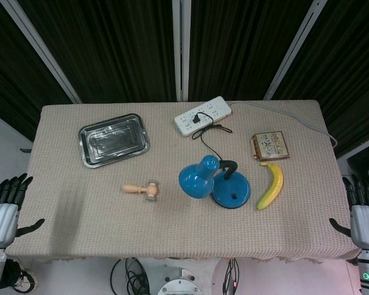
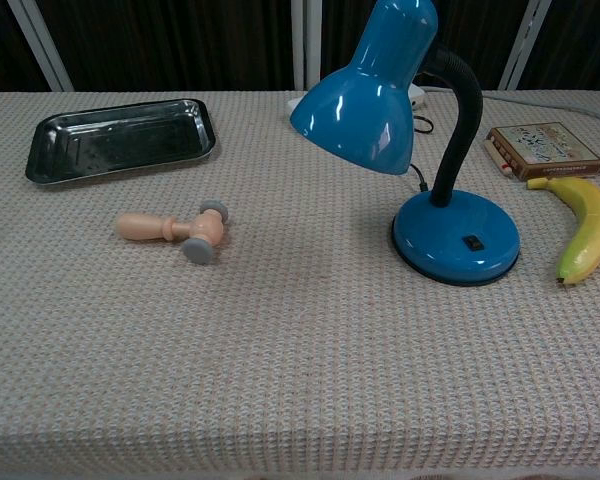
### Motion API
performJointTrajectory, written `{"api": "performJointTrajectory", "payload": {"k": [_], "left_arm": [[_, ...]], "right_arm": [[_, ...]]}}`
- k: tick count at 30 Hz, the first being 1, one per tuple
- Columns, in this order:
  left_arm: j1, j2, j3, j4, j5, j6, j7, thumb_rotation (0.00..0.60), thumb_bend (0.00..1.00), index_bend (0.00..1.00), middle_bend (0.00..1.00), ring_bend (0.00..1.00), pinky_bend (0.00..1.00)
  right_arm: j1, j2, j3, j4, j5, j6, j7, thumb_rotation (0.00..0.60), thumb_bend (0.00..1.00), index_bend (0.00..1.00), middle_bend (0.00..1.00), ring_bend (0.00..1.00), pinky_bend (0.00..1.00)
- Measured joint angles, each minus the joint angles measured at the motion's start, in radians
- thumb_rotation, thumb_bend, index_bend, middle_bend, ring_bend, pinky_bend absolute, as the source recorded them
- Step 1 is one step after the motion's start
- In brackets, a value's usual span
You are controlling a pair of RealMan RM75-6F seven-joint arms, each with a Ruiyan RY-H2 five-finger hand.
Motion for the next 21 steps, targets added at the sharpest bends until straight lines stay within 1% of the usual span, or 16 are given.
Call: {"api": "performJointTrajectory", "payload": {"k": [14, 21], "left_arm": [[-0.002, 0.007, 0.005, -0.015, 0.007, -0.002, 0.01, 0.6, 0.0, 0.0, 0.0, 0.0, 0.0], [-0.005, 0.009, 0.005, -0.029, -0.006, -0.016, 0.026, 0.6, 0.0, 0.0, 0.0, 0.0, 0.0]], "right_arm": [[-0.014, 0.029, 0.009, -0.053, -0.01, -0.049, -0.024, 0.6, 0.03, 0.0, 0.0, 0.0, 0.0], [-0.011, 0.033, 0.003, -0.092, -0.056, -0.064, -0.044, 0.6, 0.04, 0.0, 0.0, 0.0, 0.0]]}}
